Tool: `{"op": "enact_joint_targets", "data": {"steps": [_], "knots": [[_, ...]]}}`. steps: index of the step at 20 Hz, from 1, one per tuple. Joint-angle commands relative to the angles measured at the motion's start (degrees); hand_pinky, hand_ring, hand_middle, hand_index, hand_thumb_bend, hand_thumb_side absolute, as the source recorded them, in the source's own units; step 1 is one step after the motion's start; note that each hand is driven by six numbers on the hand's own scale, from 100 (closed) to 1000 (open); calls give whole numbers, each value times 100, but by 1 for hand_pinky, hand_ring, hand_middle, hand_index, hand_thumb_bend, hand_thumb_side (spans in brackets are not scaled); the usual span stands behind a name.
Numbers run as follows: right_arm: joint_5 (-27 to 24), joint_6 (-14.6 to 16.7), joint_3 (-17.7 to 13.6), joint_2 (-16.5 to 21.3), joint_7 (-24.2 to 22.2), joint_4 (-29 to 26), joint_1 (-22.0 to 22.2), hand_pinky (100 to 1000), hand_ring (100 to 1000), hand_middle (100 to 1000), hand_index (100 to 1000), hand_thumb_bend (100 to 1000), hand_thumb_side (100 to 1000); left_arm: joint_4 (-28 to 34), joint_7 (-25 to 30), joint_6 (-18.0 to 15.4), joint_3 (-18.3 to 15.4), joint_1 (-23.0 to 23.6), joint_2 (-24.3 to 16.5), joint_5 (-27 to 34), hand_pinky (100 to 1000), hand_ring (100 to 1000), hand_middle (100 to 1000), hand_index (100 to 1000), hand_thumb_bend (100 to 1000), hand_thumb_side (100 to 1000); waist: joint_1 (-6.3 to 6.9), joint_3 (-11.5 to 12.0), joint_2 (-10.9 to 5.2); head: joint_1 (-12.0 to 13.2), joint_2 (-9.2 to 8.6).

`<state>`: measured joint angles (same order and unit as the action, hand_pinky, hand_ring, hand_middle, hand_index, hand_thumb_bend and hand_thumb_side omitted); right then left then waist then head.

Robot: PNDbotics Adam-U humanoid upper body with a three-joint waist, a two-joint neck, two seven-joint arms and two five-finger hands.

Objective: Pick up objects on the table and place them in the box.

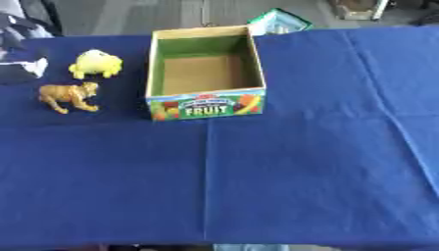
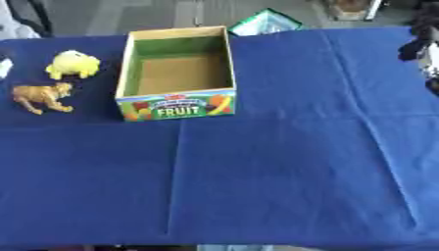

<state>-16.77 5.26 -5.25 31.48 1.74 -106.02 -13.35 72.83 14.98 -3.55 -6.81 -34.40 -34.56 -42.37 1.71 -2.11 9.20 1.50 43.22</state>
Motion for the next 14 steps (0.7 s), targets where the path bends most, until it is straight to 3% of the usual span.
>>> {"op": "enact_joint_targets", "data": {"steps": [1,10,14], "knots": [[14,12,-30,109,-24,-33,-47,615,584,614,819,100,279,-388,159,-127,35,-242,-297,-265,663,610,661,793,248,186,-1,-14,-85,38,-55],[12,10,-20,92,-47,-30,-60,615,585,614,819,100,280,-1139,276,-398,101,-599,-261,-864,703,650,689,807,327,194,-21,-38,-70,79,-62],[8,10,-13,84,-55,-31,-61,615,585,613,819,100,280,-1404,380,-486,159,-713,-213,-1128,729,690,715,825,423,219,-31,-47,-72,103,-66]]}}
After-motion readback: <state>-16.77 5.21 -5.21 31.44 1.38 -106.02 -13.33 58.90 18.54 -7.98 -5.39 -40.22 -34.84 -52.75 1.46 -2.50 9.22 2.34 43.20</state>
